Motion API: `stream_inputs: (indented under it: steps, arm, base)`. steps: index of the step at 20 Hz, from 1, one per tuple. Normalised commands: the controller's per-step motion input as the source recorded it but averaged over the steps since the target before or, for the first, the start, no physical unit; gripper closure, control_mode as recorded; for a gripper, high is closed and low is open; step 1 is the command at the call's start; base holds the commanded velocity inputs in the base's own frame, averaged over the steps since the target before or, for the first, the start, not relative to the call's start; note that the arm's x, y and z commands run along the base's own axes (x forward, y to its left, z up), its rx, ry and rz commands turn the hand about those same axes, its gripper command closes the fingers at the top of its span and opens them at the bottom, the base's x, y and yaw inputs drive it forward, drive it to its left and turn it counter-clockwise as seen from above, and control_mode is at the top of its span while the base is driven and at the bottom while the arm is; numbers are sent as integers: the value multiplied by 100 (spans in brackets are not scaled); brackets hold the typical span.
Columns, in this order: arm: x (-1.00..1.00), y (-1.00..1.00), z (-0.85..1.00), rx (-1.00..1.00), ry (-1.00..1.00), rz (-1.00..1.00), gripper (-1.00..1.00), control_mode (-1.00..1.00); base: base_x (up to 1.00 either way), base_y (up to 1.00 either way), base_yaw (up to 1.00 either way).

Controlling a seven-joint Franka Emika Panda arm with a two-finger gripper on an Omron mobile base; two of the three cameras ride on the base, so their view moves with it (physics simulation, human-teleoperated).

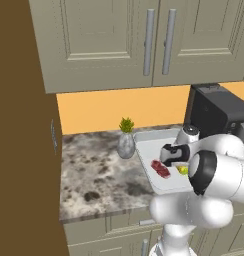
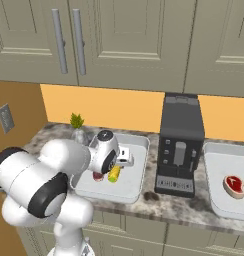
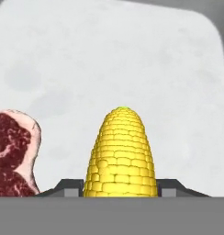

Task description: Place one corn and one steak in each tupperware on the nearby counter, to pack two identical lunches.

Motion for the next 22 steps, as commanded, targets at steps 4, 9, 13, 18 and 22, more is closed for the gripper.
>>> stream_inputs:
  steps: [4, 9, 13, 18, 22]
  arm:
    - [34, -8, -39, 0, 0, 0, 100, -100]
    - [37, -9, -36, 0, 0, 0, 100, -100]
    - [6, -6, 3, 0, 2, 0, -100, -100]
    - [-50, -3, 74, 0, 1, 0, -100, -100]
    - [-95, 0, 65, 0, 3, 0, -100, -100]
  base:
    - [0, 0, 0]
    - [0, 0, 0]
    - [0, 0, 0]
    - [0, 0, 0]
    - [0, 0, 0]
